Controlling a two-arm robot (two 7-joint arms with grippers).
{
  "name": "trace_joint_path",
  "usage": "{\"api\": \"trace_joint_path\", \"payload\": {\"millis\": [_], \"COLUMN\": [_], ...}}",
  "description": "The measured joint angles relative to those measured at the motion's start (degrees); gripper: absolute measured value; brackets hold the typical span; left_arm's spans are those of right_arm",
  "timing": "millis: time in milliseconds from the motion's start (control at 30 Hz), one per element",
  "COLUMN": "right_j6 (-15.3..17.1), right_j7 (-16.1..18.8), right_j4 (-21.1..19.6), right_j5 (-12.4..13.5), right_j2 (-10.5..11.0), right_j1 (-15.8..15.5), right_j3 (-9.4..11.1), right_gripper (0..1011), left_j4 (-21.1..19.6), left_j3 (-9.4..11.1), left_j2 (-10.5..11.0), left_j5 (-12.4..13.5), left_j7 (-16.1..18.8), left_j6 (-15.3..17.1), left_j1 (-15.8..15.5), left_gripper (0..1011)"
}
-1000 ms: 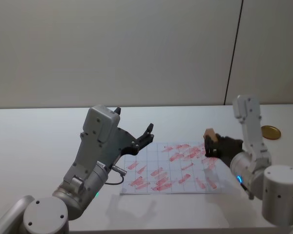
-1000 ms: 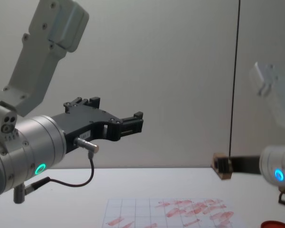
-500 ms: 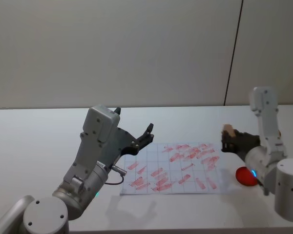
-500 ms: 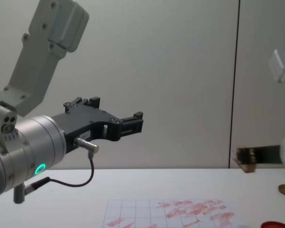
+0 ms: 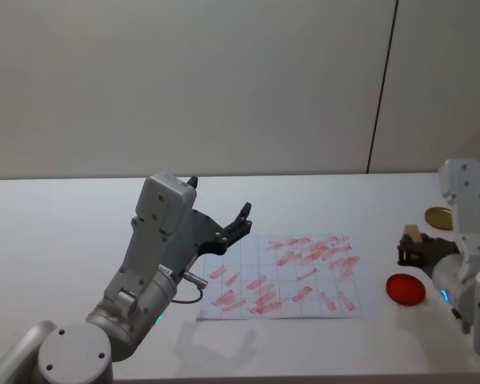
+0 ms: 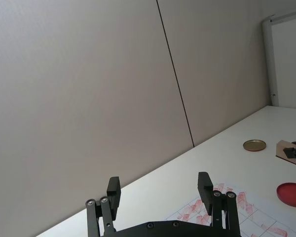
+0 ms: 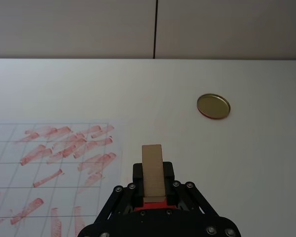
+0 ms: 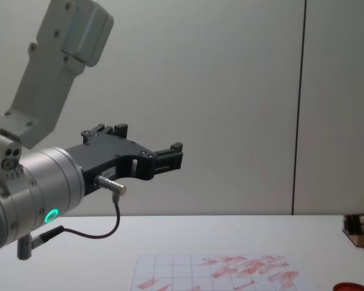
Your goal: Use the one hand to pick up the stamp and affix it onto the A4 paper.
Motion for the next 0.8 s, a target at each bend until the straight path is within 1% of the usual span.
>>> {"api": "trace_joint_path", "payload": {"millis": [100,167,367,567,800], "right_j6": [0.3,0.3,0.6,0.6,0.3], "right_j7": [-0.1,-0.1,0.1,1.1,2.1], "right_j4": [1.8,2.0,5.3,8.7,11.6], "right_j5": [0.1,0.1,0.1,0.1,0.2], "right_j2": [0.2,0.2,0.2,0.0,-0.3], "right_j1": [0.5,0.6,1.6,2.7,3.6], "right_j3": [0.5,0.6,1.1,1.3,1.4], "right_gripper": [218,219,218,218,219], "left_j4": [0.0,0.0,0.0,0.0,0.0], "left_j3": [0.0,0.0,0.0,0.0,0.0], "left_j2": [0.0,0.0,0.0,0.0,0.0], "left_j5": [0.0,0.0,0.0,0.0,0.0], "left_j7": [0.0,0.0,0.0,0.0,0.0], "left_j6": [0.0,0.0,0.0,0.0,0.0], "left_j1": [0.0,0.0,0.0,0.0,0.0], "left_gripper": [993,993,993,993,993]}}
